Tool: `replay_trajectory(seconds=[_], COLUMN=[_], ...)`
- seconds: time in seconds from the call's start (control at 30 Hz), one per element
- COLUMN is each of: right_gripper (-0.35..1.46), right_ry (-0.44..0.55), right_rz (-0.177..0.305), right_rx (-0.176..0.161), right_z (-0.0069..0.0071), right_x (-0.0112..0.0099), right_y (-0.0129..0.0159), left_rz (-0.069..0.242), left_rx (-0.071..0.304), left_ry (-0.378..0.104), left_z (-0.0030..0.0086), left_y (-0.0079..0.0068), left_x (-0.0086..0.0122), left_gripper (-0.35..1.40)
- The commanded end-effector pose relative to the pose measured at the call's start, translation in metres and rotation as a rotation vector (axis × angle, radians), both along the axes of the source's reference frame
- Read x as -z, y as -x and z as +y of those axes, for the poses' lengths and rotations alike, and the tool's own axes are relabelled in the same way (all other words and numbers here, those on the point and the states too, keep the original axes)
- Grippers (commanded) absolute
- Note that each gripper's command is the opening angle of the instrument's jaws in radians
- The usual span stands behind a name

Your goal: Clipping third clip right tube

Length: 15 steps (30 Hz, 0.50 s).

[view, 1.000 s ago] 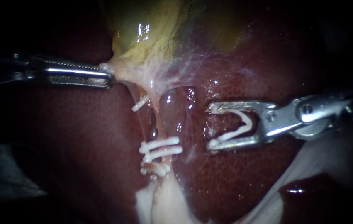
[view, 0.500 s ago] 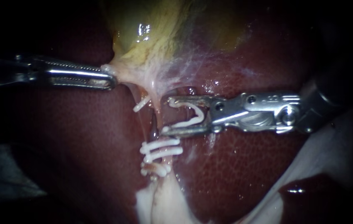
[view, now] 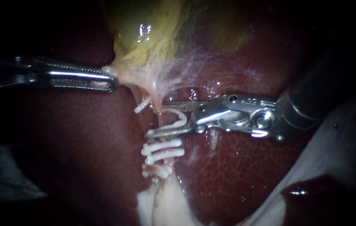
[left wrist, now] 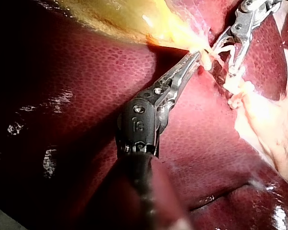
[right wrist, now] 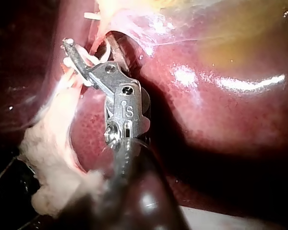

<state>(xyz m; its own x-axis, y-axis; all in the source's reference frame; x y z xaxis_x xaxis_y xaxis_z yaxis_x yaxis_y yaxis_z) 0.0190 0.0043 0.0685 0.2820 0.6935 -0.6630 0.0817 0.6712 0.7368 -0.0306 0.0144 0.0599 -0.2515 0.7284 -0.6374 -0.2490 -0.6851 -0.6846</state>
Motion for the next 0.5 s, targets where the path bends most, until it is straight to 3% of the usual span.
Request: replay_trajectory(seconds=[0.03, 0.23, 0.5], right_gripper=[0.49, 0.49, 0.45], right_ry=[-0.020, -0.115, -0.164], right_rz=[0.019, 0.133, 0.204], right_rx=[-0.004, -0.004, -0.038], right_z=[0.0001, 0.0005, 0.0017], right_x=[0.0000, 0.0004, 0.0021], right_y=[-0.0001, -0.0010, -0.0009], left_rz=[0.000, 0.000, 0.000], left_rx=[0.000, 0.000, 0.000], left_ry=[0.000, 0.000, 0.000], left_z=[0.0000, 0.0000, 0.0000], left_y=[0.0000, 0.0000, 0.0000], left_x=[0.0000, 0.0000, 0.0000], left_gripper=[-0.35, -0.35, -0.35])
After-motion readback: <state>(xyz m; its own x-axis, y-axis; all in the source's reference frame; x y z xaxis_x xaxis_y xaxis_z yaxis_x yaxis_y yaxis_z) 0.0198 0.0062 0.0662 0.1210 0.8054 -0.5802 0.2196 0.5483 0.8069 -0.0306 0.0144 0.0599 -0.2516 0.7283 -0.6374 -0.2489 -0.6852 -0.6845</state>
